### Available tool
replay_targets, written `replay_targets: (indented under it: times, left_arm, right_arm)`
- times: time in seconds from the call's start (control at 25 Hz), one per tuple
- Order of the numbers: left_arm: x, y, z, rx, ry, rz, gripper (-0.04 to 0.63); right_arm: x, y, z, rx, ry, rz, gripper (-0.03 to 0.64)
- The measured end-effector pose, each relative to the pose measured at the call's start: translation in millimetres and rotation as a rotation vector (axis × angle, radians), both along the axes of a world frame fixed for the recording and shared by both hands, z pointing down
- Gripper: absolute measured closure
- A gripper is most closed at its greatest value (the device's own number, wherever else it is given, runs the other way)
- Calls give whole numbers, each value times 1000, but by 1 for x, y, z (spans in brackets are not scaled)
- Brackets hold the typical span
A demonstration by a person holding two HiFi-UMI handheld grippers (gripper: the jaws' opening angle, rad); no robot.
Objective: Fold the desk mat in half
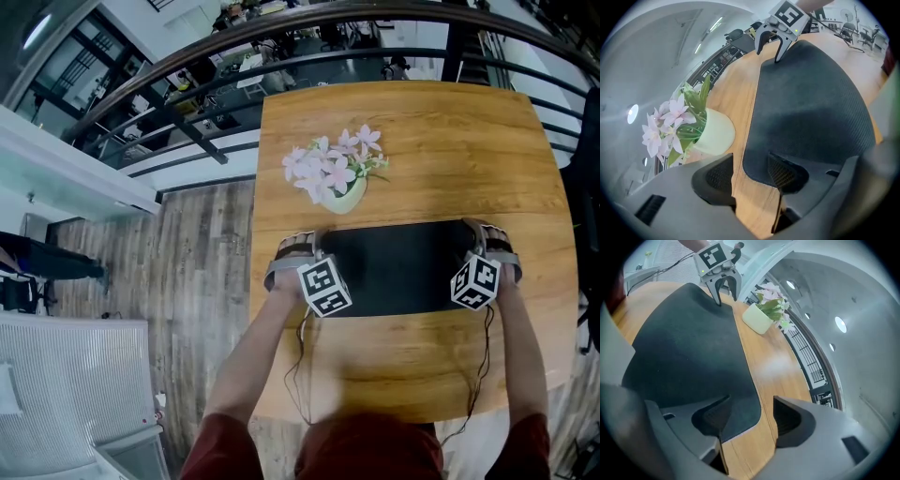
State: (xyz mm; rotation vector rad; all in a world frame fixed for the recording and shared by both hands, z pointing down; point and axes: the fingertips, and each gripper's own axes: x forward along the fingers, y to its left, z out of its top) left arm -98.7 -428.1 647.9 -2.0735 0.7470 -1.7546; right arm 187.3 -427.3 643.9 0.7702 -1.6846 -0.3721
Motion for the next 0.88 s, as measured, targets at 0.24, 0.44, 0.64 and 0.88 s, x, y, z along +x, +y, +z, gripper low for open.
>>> replay_targets:
  times: [0.24,0.44,0.64,0.88]
  left_arm:
    - [-3,3,-6,25,34,-24,316]
    - [-1,15,-16,31,72,-44,316]
    - [-1,26,-25,29,148,-111,316]
    - [0,46,-41,16,308,-229,315]
  right_arm:
    - [0,4,-5,-3,-26,38,321]
    - [-2,14,-13,-20,-107,96,314]
    - [-6,25,-27,-14,-226,174,314]
    - [-12,47,-52,15,-430,294,313]
